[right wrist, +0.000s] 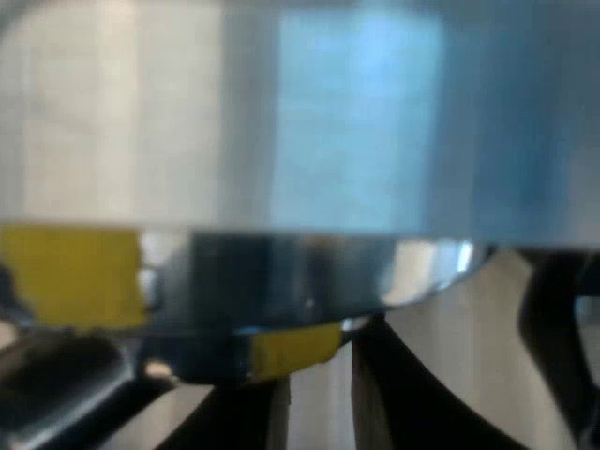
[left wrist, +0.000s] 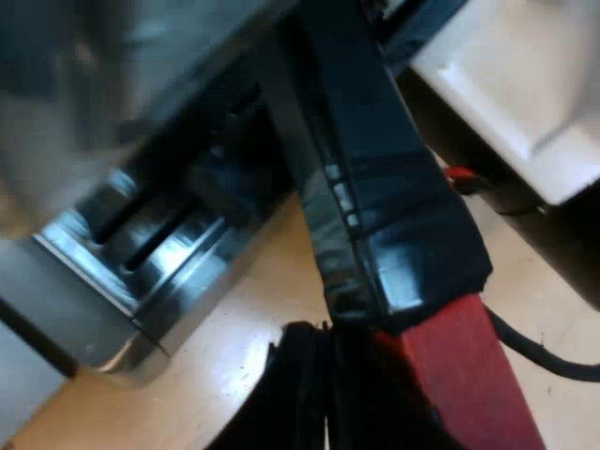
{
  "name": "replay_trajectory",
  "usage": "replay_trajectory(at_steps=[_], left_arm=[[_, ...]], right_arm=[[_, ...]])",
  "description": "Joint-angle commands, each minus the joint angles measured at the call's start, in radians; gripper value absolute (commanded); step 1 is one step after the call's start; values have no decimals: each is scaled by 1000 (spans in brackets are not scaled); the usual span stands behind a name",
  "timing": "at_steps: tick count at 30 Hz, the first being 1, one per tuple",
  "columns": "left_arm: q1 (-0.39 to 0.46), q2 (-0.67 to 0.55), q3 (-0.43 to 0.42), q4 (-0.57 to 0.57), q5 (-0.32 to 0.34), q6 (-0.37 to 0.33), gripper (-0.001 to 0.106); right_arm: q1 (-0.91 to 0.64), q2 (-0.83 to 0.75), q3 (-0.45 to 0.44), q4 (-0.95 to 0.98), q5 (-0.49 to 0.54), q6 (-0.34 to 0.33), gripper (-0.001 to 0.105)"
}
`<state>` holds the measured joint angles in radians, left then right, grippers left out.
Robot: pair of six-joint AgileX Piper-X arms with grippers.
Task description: Put the handle in the coffee machine
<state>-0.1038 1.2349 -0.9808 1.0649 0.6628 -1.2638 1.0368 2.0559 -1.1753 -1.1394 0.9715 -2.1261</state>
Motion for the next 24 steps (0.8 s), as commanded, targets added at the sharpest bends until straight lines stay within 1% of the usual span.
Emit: replay_trajectory(at_steps=[1,5,7,10,14,16,18,19,20,21,22,24], left_arm=[[-29,-7,4,13,99,-19,0],[-29,-7,6,16,104,-19,0],[-29,-7,6,19,104,-24,0],[-29,-7,6,19,107,-41,0],[-29,-7,6,19,97,-50,0],[-29,-9,6,17,95,-57,0],[-29,-17,10,12,91,-60,0],[-29,-24,15,3,84,-69,0],[-29,-37,26,-20,61,-99,0],[-29,-46,31,-38,53,-118,0],[-29,-62,49,-74,37,-155,0],[-32,-78,78,-105,31,-176,0]], right_arm=[[2,-169,-18,-3,-31,7,21],[5,-189,-18,92,-31,74,21],[5,-197,-12,137,-31,93,21],[5,-225,22,205,-31,119,21],[5,-286,119,265,-49,158,21],[5,-333,192,282,-61,178,21],[7,-373,238,310,-60,178,21],[14,-397,265,331,-77,178,21],[18,-427,295,359,-91,178,21],[25,-436,310,371,-96,178,21],[34,-461,337,392,-96,178,21],[43,-499,375,420,-70,188,21]])
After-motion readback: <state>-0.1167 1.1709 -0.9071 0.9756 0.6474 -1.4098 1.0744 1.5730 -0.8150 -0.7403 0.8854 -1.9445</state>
